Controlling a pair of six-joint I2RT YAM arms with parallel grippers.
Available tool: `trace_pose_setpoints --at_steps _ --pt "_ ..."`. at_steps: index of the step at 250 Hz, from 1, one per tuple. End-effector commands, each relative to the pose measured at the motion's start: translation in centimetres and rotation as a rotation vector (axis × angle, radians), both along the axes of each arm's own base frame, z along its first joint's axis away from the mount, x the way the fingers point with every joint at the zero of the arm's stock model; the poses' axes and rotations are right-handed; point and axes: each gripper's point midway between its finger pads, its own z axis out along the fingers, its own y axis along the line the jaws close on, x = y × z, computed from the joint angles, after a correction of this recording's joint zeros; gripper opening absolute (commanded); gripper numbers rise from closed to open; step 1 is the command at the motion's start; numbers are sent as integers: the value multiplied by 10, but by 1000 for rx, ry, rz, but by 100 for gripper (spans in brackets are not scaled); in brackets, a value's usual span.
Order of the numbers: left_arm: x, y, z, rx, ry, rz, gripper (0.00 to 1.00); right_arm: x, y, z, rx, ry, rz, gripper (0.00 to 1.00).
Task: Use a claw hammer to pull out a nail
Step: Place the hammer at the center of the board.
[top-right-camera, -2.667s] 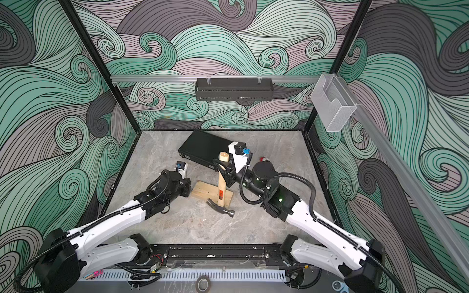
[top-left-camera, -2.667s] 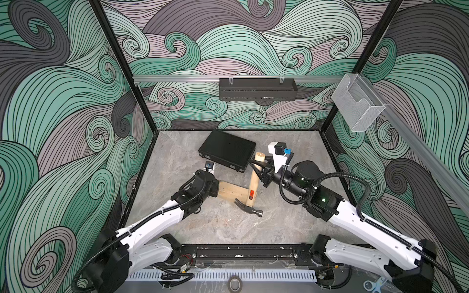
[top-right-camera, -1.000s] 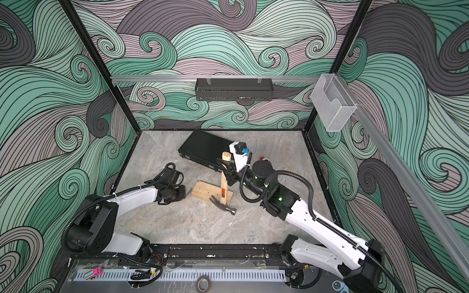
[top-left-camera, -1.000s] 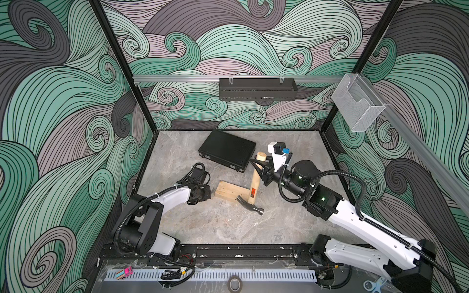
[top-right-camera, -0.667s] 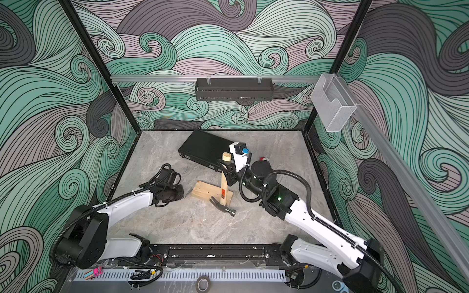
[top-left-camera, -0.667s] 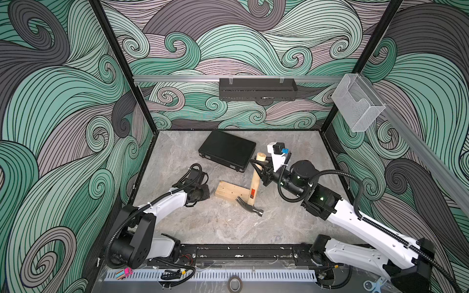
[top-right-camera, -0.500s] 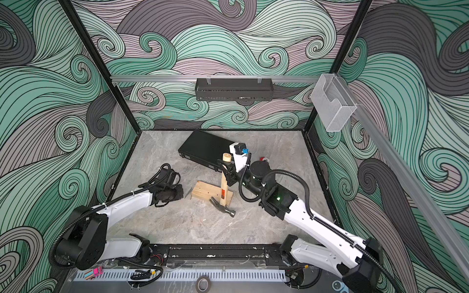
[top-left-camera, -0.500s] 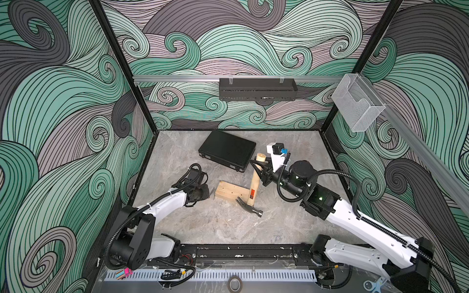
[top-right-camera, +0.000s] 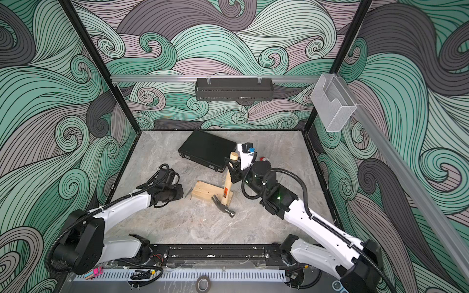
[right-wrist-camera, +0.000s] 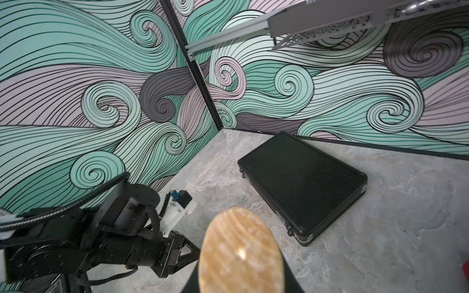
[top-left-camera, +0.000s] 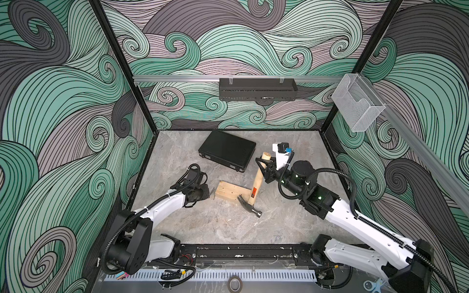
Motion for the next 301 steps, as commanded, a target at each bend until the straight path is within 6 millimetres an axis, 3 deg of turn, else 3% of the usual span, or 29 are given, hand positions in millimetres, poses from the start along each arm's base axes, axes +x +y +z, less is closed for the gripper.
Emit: trace_pose_setpoints --at_steps 1,92,146,178,243,301 --pt "3 -6 13 -38 -37 -27 19 6 -24 65 245 -100 -92 0" --pt "2 -15 21 -85 -56 -51 20 41 -112 59 517 -95 -378 0" --pt "2 -16 20 -94 -54 -50 20 57 -158 44 646 -97 -517 0" --pt "2 -17 20 -99 -51 -49 20 64 -175 35 685 -94 -578 0" --pt "3 -18 19 -106 -46 -43 20 74 -208 -4 827 -62 -702 0" --pt "2 -18 17 -106 -39 -43 20 76 -220 -34 894 -35 -766 0"
